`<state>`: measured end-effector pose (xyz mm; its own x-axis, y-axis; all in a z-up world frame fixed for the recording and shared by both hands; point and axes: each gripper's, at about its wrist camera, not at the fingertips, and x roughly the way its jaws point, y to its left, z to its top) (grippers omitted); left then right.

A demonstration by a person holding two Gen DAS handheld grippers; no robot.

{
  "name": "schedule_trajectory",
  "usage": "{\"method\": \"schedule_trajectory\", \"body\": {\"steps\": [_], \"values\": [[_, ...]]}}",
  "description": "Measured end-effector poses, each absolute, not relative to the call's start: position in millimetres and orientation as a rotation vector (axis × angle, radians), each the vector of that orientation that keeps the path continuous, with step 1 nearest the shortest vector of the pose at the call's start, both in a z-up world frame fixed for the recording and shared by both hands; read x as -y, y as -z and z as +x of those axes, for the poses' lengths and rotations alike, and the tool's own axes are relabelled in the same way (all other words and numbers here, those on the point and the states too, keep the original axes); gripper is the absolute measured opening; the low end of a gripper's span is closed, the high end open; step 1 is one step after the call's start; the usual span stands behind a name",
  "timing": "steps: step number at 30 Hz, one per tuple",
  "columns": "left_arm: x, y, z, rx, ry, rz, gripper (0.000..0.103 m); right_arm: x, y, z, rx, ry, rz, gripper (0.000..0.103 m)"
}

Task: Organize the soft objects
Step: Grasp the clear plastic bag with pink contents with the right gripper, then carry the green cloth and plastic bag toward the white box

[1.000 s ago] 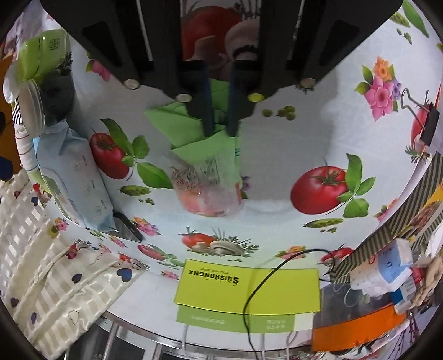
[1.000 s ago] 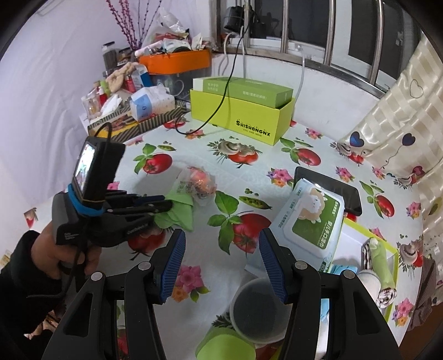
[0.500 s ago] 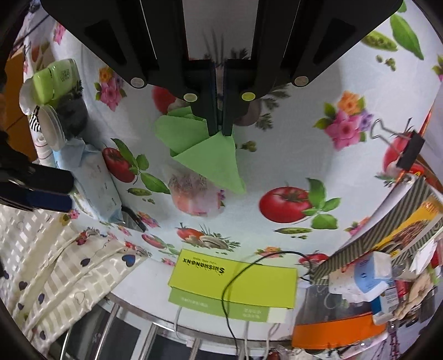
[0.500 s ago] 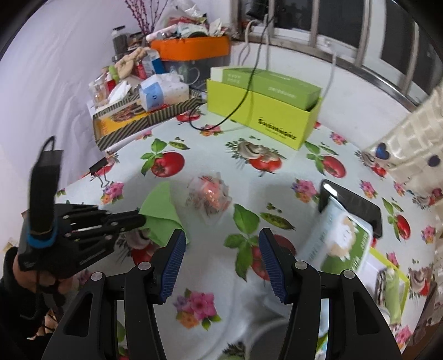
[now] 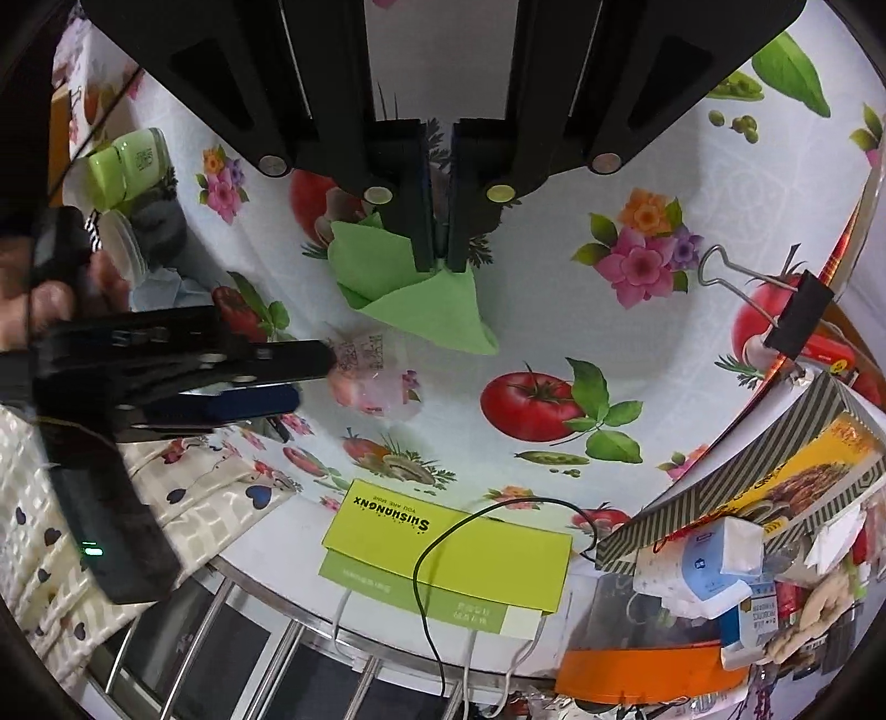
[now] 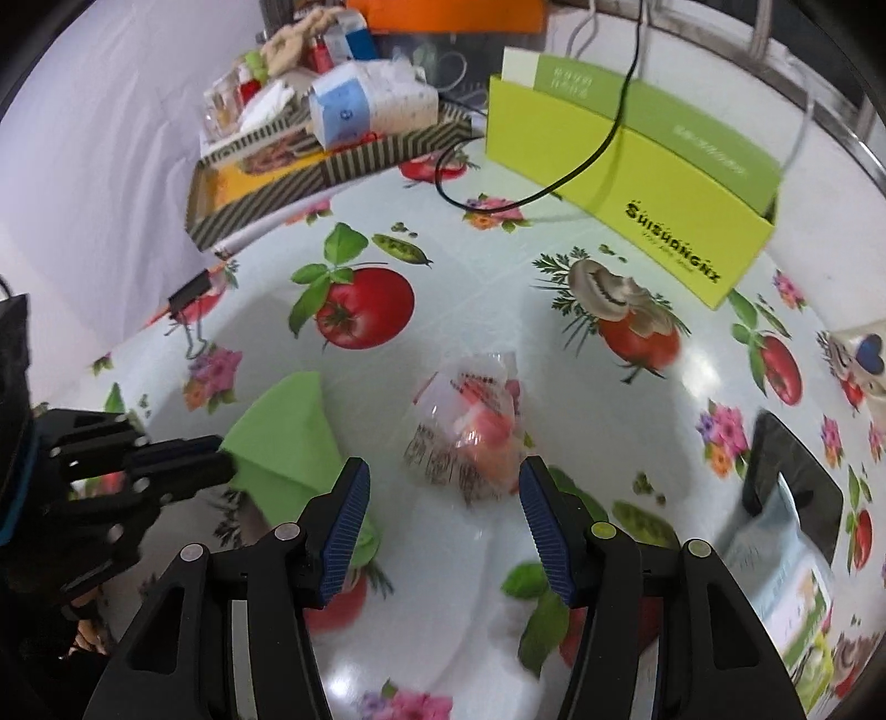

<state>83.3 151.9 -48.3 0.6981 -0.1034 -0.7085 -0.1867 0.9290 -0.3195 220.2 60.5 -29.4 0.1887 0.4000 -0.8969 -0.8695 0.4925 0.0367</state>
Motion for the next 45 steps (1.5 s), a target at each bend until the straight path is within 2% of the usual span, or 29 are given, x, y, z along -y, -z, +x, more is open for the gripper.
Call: {"method": "schedule_trajectory", "body": {"steps": [5, 7, 12, 13, 15, 17, 20, 29, 32, 34, 37, 45], "values": [[-153.7, 49.2, 88.6, -0.795, -0.018, -0.421, 0.029, -77.0, 42.6, 232.7, -1.051, -0.959, -0.594, 0.057], [-152.8, 51.4, 93.2, -0.807, -0.016, -0.426, 0.047, -81.2, 47.2, 236.7, -1.057, -0.943, -0.610, 0.057], [-147.5, 53.2, 104.8, -0.826, -0.016, -0.430, 0.048, -86.1, 55.3, 244.8, -1.088, -0.911, -0.631, 0.055], [-144.8, 54.3, 107.1, -0.832, -0.016, -0.425, 0.049, -87.3, 59.0, 245.5, -1.090, -0.899, -0.652, 0.048], [-140.0, 57.7, 111.8, -0.847, -0.018, -0.414, 0.049, -87.6, 63.7, 247.2, -1.094, -0.896, -0.660, 0.041], [-135.8, 64.0, 117.7, -0.877, -0.030, -0.411, 0.049, -84.9, 61.7, 249.2, -1.090, -0.897, -0.636, 0.030], [-130.1, 66.1, 123.3, -0.883, -0.055, -0.395, 0.049, -77.4, 56.6, 248.4, -1.072, -0.883, -0.633, 0.029], [-104.0, 69.8, 140.9, -0.893, -0.187, -0.184, 0.049, -47.5, 35.9, 238.6, -1.033, -0.878, -0.584, 0.028], [-99.7, 70.0, 142.9, -0.886, -0.200, -0.134, 0.037, -40.0, 29.0, 234.6, -1.015, -0.878, -0.567, 0.028], [-99.7, 68.4, 143.8, -0.887, -0.196, -0.133, 0.016, -33.0, 24.0, 231.0, -1.004, -0.877, -0.554, 0.028], [-101.1, 67.0, 141.7, -0.890, -0.188, -0.143, 0.011, -26.0, 19.1, 226.0, -0.993, -0.877, -0.541, 0.028], [-102.2, 51.2, 112.9, -0.833, -0.126, -0.228, 0.010, 0.8, -2.4, 204.3, -0.938, -0.888, -0.477, 0.028]]}}
